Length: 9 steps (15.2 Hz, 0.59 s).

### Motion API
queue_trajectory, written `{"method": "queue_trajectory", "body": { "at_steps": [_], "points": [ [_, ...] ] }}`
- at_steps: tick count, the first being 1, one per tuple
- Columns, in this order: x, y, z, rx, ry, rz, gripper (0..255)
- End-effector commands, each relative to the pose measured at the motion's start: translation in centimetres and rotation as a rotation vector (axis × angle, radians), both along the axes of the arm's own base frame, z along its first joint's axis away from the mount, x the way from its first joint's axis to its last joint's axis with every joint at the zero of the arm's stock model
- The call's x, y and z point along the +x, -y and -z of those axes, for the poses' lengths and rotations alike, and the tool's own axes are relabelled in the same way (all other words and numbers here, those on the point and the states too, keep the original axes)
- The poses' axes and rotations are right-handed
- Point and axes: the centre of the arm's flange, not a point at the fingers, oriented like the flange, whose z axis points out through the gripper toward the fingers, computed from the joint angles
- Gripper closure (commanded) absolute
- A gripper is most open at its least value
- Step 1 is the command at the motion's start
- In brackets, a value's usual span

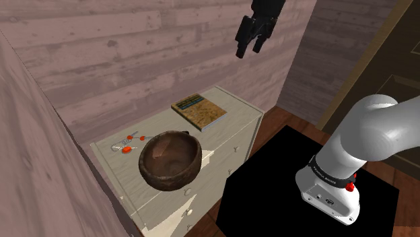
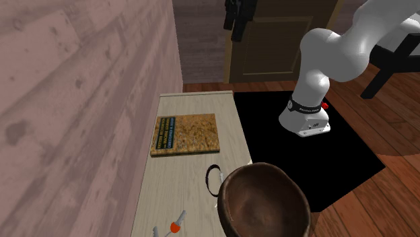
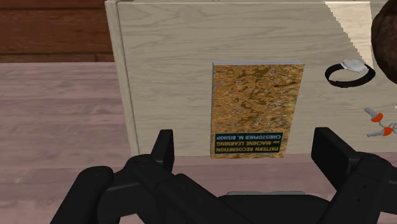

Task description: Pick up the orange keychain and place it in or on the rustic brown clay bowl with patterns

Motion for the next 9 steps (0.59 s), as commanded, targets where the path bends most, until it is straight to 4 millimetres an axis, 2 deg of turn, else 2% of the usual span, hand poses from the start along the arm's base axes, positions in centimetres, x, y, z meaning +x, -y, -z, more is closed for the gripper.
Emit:
{"method": "queue_trajectory", "body": {
  "at_steps": [1, 9],
  "points": [
    [0.6, -2.4, 1.1, -0.002, -0.010, 0.018, 0],
    [3.4, -11.8, 5.8, -0.011, -0.052, 0.082, 0]
  ]
}}
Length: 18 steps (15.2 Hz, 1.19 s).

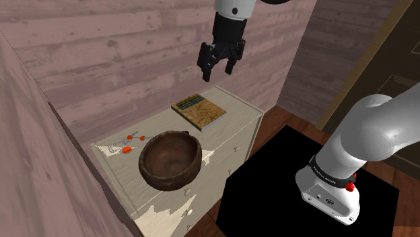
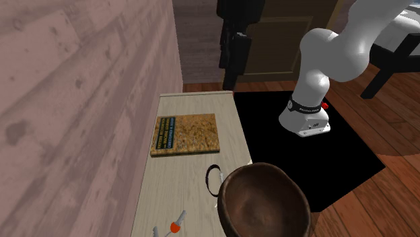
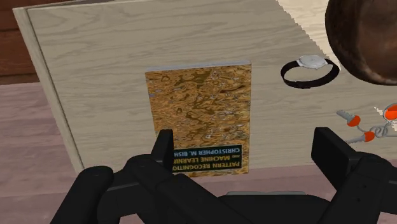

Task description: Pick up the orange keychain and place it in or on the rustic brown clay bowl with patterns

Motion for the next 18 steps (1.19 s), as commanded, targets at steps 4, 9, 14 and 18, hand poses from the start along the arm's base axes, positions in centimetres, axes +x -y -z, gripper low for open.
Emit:
{"method": "queue_trajectory", "body": {
  "at_steps": [4, 9, 14, 18],
  "points": [
    [2.0, -5.8, 3.0, -0.004, -0.026, 0.042, 0],
    [4.1, -11.5, 6.2, -0.010, -0.053, 0.083, 0],
    [6.3, -17.1, 9.4, -0.016, -0.079, 0.123, 0],
    [8.2, -21.5, 12.0, -0.021, -0.100, 0.155, 0]
  ]
}}
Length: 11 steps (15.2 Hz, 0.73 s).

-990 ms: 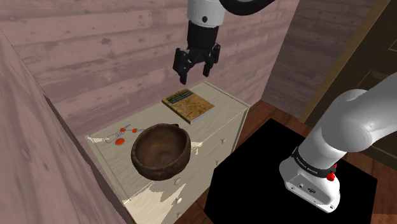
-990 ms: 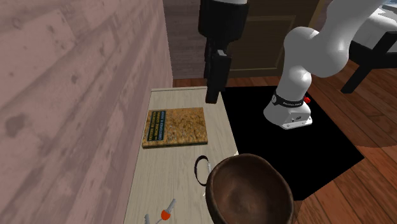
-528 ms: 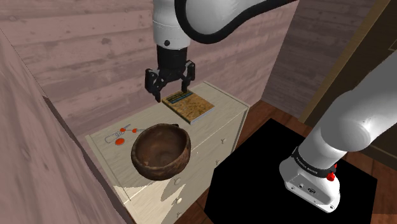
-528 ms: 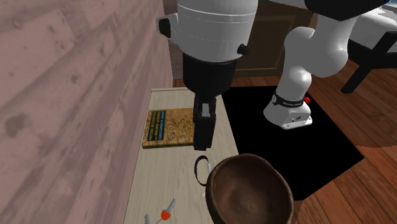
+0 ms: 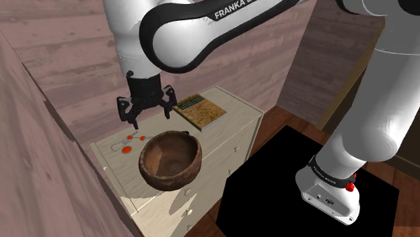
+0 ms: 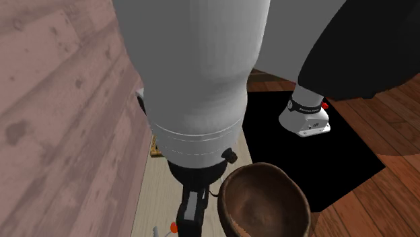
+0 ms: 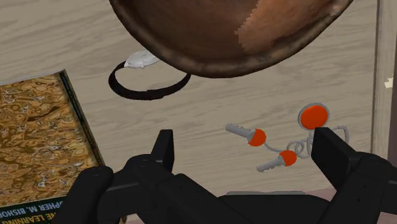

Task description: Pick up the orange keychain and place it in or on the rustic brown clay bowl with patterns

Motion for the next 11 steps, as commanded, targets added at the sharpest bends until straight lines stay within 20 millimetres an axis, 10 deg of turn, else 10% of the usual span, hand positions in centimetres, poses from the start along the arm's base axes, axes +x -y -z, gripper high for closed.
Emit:
{"method": "queue_trajectory", "body": {
  "at_steps": [1, 7, 11],
  "points": [
    [1.0, -2.2, 1.4, -0.004, -0.010, 0.020, 0],
    [4.0, -8.7, 5.4, -0.011, -0.041, 0.068, 0],
    [4.1, -8.9, 7.2, -0.011, -0.042, 0.070, 0]
  ]
}}
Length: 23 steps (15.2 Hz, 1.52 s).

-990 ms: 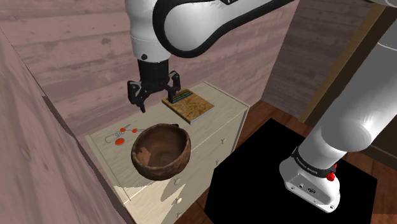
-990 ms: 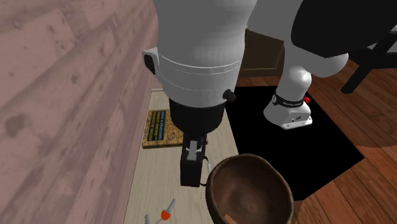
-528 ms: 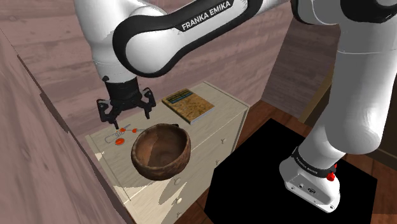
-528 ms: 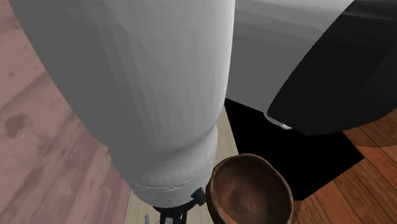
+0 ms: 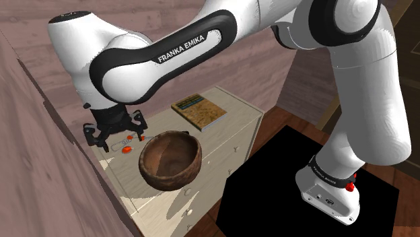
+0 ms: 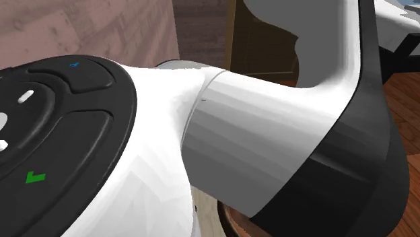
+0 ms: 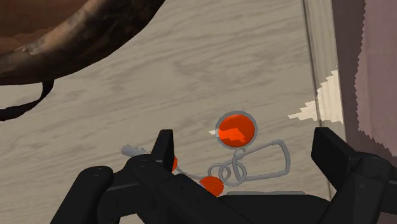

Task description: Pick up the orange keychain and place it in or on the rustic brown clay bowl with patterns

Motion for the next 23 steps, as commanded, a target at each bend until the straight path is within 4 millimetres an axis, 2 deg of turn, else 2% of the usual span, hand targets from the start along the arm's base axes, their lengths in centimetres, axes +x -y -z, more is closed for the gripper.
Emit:
{"method": "queue_trajectory", "body": {
  "at_steps": [1, 4, 12, 13, 21, 23],
  "points": [
    [-0.1, 0.0, 1.0, 0.000, 0.000, 0.001, 0],
    [-0.1, 0.0, 2.9, 0.000, 0.000, 0.001, 0],
    [-0.1, 0.0, 2.8, 0.000, 0.000, 0.001, 0],
    [-0.1, 0.0, 2.8, 0.000, 0.000, 0.001, 255],
    [-0.2, -0.4, 3.1, 0.000, 0.000, 0.002, 255],
    [-0.1, 0.0, 2.3, 0.000, 0.000, 0.001, 255]
  ]
}}
